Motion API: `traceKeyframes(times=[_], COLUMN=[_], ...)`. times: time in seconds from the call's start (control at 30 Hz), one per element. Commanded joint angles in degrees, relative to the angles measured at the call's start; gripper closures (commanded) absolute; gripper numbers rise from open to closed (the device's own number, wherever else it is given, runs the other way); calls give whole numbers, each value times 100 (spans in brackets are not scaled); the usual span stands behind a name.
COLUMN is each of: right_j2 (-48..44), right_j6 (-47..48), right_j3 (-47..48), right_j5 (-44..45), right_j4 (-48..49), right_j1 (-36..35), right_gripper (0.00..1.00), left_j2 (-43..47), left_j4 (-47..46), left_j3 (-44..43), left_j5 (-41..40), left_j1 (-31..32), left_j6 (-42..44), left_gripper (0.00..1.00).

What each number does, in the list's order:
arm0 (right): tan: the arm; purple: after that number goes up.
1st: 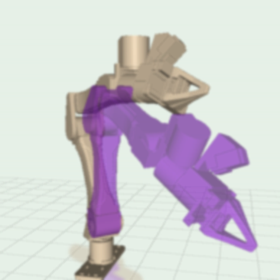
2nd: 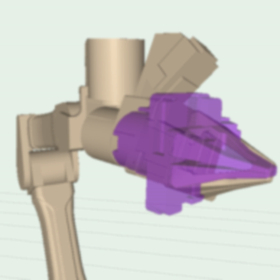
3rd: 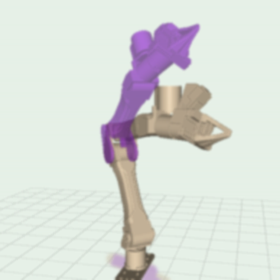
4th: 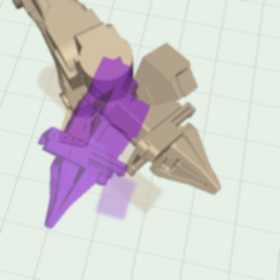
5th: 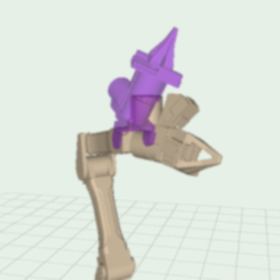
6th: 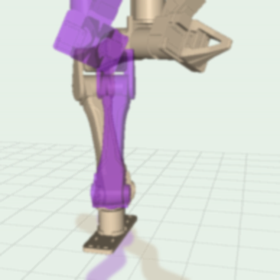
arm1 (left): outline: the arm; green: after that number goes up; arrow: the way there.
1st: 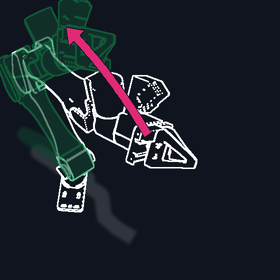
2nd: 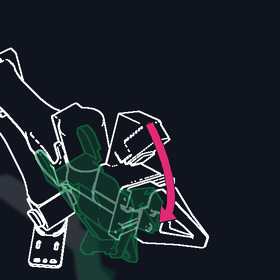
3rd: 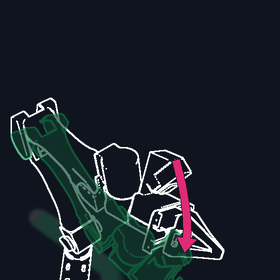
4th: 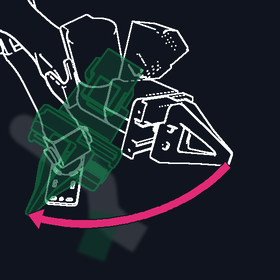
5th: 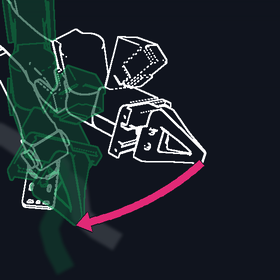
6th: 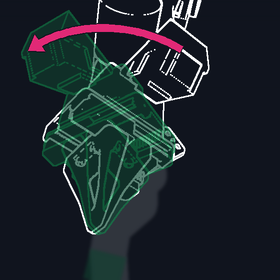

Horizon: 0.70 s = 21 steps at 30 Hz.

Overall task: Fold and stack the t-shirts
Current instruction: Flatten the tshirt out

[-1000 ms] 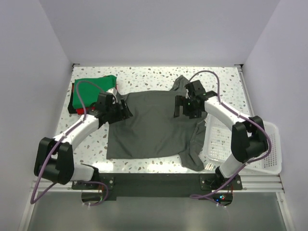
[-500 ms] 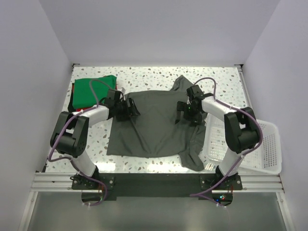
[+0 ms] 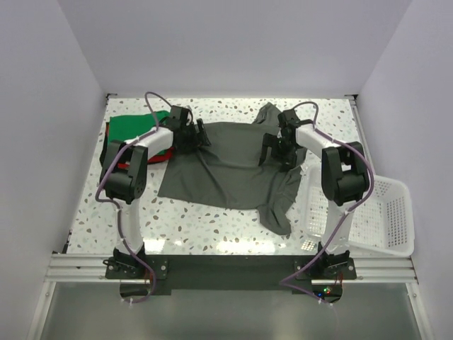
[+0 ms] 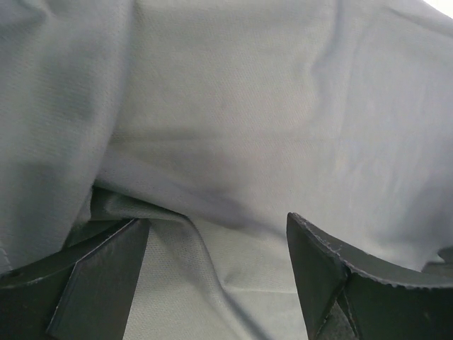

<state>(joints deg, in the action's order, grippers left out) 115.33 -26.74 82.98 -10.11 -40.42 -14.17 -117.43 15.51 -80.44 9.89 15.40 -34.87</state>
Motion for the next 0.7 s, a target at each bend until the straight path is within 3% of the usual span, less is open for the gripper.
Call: traceKeyframes(times=[0.0,0.27,0.43,0.53,0.67], right_j2=[332,543,307,114,-256], right_j6=[-42,212,477,547,495], right_j3=[411,1220,1598,1651,1388], right_j5=[-9,-157,-377,-448,-518], right_j4=[-149,-431,-607,-774,-774], right_j1=[29,55,55,55,38], right_gripper=[6,7,8,9,9], left_j2=[-526,-203,825,1484,2502], left_j4=[865,612,260,452,901], left_j3=[-506,-631,-280,142,1334], left_j5=[-611,-295,-242,-591,-1234], left_j1=[-133,-125,15,51,42], left_j6=[323,490,569,526,245], left_gripper=[16,15,15,15,20])
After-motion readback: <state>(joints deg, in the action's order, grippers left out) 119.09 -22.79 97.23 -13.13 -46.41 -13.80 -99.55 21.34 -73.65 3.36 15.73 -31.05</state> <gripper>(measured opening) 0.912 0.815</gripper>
